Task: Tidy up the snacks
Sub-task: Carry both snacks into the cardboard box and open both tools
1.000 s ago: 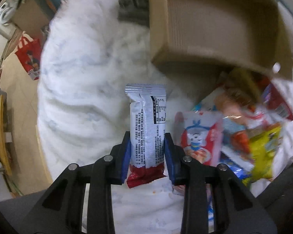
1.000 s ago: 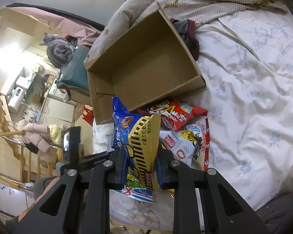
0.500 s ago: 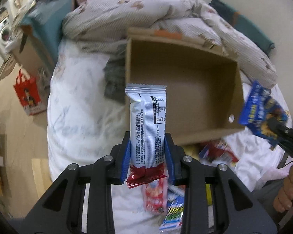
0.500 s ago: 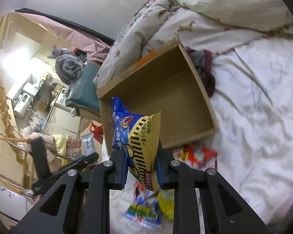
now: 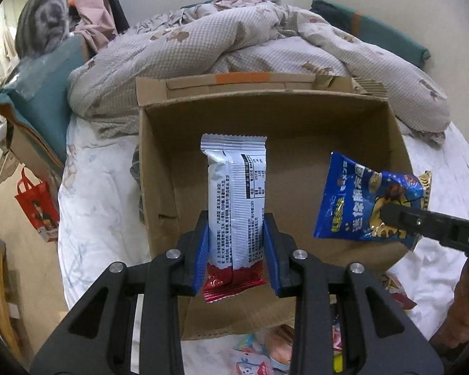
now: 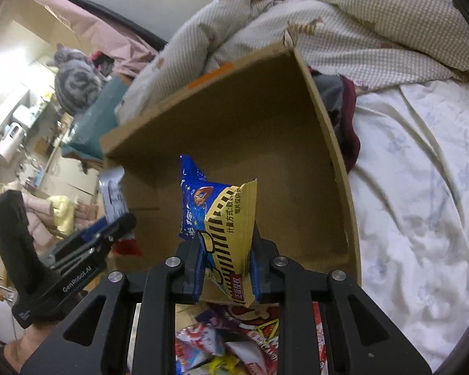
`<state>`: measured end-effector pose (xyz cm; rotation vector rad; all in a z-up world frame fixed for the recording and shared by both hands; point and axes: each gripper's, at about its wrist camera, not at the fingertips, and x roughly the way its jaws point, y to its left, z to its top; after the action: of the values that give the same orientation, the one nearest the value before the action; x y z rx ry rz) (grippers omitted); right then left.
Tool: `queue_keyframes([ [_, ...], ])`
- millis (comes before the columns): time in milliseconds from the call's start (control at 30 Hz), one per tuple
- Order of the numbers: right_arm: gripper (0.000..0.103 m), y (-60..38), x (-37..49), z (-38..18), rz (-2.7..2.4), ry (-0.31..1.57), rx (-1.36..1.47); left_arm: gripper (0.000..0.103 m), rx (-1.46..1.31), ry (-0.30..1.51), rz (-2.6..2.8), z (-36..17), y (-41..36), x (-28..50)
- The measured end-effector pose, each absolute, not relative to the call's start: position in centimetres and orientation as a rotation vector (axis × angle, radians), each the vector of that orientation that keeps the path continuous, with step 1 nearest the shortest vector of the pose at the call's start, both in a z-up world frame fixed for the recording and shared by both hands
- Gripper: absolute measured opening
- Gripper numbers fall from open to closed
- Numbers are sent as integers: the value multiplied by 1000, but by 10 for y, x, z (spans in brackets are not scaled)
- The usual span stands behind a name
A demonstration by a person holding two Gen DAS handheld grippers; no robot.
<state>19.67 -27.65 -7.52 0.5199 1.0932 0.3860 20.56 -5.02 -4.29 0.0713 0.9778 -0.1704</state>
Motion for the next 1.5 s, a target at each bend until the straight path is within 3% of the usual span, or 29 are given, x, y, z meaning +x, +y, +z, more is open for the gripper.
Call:
queue_keyframes([
  [1067,25,-254,207,-105,378,1198,448,29,103,1012,-136,-60,-53,209],
  [1167,28,-252,209,-103,392,1198,444,39,81,1027,-131,-61,-51,210],
  [1233,39,-252,210,-104,402,1212,463,54,81,1014,-149,-59,-52,207],
  [1300,83,-255,211,-103,420,1212,516,68,69,1004,-175,-56,-52,204],
  [1333,86,-255,210,-100,416,1196,519,77,66,999,-175,-54,-52,203],
  [1400,86,-257,208,-90,408,1154,514,85,29,994,-183,-51,-49,200],
  [1500,87,-261,207,-79,407,1121,524,85,21,993,-199,-46,-47,197],
])
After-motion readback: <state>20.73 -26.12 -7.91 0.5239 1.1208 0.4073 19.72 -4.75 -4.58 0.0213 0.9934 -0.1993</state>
